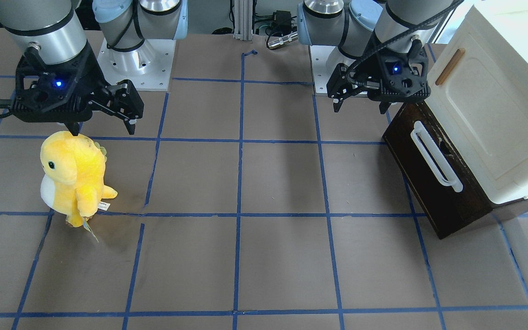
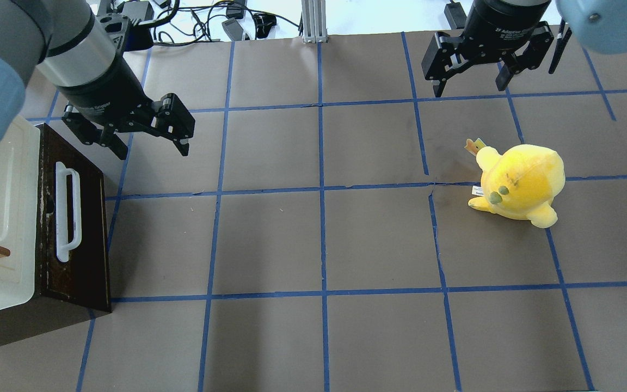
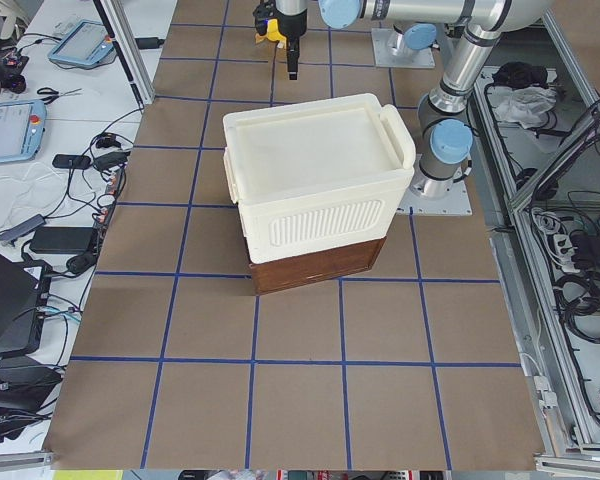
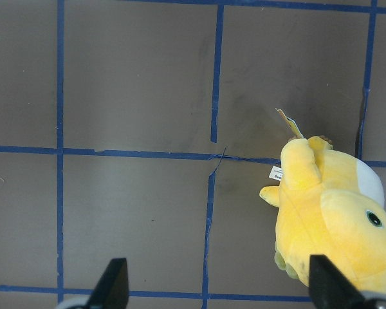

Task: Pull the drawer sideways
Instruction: 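Move the left gripper down to the white drawer handle, then close the left gripper around the white drawer handle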

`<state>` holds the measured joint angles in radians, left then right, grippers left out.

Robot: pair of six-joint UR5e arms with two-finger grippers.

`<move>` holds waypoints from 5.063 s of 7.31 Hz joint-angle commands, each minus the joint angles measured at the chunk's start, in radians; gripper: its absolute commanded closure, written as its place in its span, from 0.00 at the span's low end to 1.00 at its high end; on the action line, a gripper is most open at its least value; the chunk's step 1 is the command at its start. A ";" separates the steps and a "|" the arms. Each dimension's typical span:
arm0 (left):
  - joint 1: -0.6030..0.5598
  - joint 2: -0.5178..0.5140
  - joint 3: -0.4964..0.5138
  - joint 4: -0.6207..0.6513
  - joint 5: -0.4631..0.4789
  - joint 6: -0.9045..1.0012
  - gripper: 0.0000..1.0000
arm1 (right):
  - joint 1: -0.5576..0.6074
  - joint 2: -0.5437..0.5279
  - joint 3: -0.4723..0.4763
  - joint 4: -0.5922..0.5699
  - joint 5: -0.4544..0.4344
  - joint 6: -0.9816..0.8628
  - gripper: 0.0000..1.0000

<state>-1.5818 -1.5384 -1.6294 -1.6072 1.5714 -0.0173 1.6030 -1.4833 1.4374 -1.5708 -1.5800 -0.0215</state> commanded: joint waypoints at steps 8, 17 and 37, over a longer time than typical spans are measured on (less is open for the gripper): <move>-0.018 -0.261 -0.184 0.052 0.502 -0.469 0.00 | 0.000 0.000 0.000 0.000 0.000 0.000 0.00; -0.040 -0.328 -0.256 0.038 0.921 -0.421 0.06 | 0.000 0.000 0.000 0.000 0.000 0.000 0.00; -0.033 -0.397 -0.267 0.015 1.064 -0.461 0.46 | 0.000 0.000 0.000 0.000 0.000 0.000 0.00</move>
<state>-1.6153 -1.9279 -1.8951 -1.5906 2.6329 -0.4771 1.6030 -1.4834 1.4374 -1.5708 -1.5800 -0.0215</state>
